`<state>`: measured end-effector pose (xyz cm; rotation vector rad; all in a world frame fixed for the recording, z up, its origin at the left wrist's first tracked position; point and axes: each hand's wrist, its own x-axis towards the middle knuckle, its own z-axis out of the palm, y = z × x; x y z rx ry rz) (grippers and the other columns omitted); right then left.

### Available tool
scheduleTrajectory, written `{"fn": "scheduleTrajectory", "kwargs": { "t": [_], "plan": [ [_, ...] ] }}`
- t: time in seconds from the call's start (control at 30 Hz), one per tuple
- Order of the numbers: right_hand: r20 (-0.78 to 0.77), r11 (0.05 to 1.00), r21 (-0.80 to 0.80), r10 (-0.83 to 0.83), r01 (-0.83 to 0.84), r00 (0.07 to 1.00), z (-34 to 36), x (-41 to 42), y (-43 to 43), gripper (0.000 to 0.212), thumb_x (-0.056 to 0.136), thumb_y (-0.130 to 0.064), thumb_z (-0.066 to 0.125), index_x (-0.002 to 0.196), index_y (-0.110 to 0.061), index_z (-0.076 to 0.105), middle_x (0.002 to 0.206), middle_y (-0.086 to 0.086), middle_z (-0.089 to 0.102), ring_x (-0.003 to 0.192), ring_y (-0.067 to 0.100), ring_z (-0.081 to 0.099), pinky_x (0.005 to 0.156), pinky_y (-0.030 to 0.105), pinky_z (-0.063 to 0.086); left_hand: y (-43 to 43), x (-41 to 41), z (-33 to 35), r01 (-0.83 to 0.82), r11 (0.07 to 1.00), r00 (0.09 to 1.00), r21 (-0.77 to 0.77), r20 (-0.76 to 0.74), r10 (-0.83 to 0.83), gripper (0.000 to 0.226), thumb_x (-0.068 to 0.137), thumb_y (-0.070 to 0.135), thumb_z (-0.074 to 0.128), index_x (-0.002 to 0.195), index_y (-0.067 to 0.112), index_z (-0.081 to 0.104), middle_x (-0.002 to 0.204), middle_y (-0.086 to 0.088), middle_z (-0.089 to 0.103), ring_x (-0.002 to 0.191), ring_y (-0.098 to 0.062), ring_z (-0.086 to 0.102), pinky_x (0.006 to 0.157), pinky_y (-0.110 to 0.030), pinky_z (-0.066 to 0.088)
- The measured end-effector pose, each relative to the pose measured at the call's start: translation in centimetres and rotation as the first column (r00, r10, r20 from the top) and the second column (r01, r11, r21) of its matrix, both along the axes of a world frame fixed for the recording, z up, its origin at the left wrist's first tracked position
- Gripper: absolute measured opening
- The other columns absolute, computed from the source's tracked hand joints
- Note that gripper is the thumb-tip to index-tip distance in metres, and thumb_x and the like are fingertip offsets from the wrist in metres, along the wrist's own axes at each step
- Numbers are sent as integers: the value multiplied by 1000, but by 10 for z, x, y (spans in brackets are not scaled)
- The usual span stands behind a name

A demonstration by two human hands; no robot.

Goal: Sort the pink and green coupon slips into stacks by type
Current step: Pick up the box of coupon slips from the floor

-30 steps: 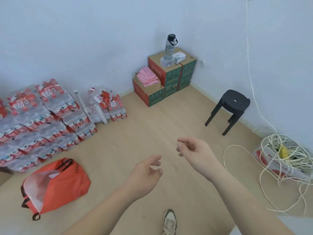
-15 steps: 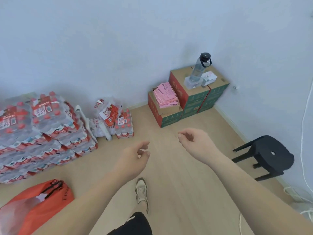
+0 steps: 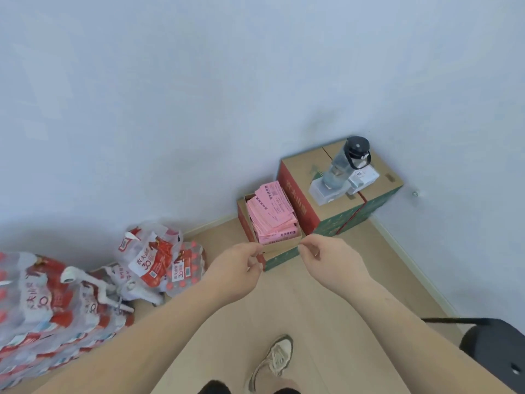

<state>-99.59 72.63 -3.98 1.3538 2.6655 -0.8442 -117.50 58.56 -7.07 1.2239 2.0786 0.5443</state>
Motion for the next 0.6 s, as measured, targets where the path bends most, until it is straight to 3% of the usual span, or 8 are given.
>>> {"fn": "scheduleTrajectory", "kwargs": {
  "t": [0.13,0.2,0.27,0.37,0.43,0.5,0.53,0.6],
  "plan": [
    [-168,949,-289,-181,128,969,-70,-42,77,19,98,-34,60,115,-34,69,90,-17,66,88,-1,62,75,14,43,72,-49,-59,46,994,997,-102,-62,-53,46,99,21,53,145,26,52,142,4,57,121,-14,58,101,-27,45],
    [-191,933,-327,-220,149,957,-108,-56,100,16,99,-28,61,110,-38,66,89,-17,66,86,-7,61,70,5,39,101,-73,-97,40,988,997,-149,-63,-50,48,100,21,53,148,24,49,145,2,54,125,-15,56,104,-26,43],
    [-203,923,-343,-253,173,946,-153,-71,123,21,98,-23,62,105,-44,62,90,-23,67,85,-13,59,72,5,40,133,-97,-146,29,984,997,-177,-63,-41,47,99,22,53,146,23,51,145,1,55,125,-17,57,105,-29,44],
    [-185,887,-389,-342,251,921,-251,-98,154,23,98,-25,62,117,-37,67,107,-16,67,87,-10,61,74,3,41,175,-131,-241,17,979,999,-204,-45,-26,42,98,22,53,139,18,56,139,-6,59,120,-23,60,100,-32,46],
    [-156,877,-377,-376,297,913,-331,-115,174,32,96,-31,61,128,-33,66,113,-5,65,86,-5,60,78,6,40,201,-155,-316,-3,980,1000,-201,-26,-2,37,97,21,53,133,15,59,134,-9,61,120,-27,59,99,-32,46],
    [-135,897,-314,-368,313,920,-405,-130,190,40,96,-28,62,136,-26,63,126,7,60,91,-12,55,85,1,32,225,-181,-388,-5,988,999,-153,-43,-2,32,96,21,53,125,13,60,124,-10,62,119,-30,59,97,-35,47],
    [-126,914,-255,-356,317,926,-436,-137,198,41,97,-24,62,138,-24,61,137,11,55,101,-14,51,90,0,28,239,-195,-422,-5,993,998,-115,-70,-3,34,95,21,53,127,13,59,125,-10,60,119,-30,58,97,-37,47],
    [-119,948,-117,-309,295,944,-491,-150,217,44,99,-23,62,143,-23,58,152,11,42,127,0,43,104,13,27,270,-225,-477,-19,1000,991,-4,-132,19,42,96,19,53,137,12,53,135,-12,52,124,-33,54,102,-40,46]
  ]
}}
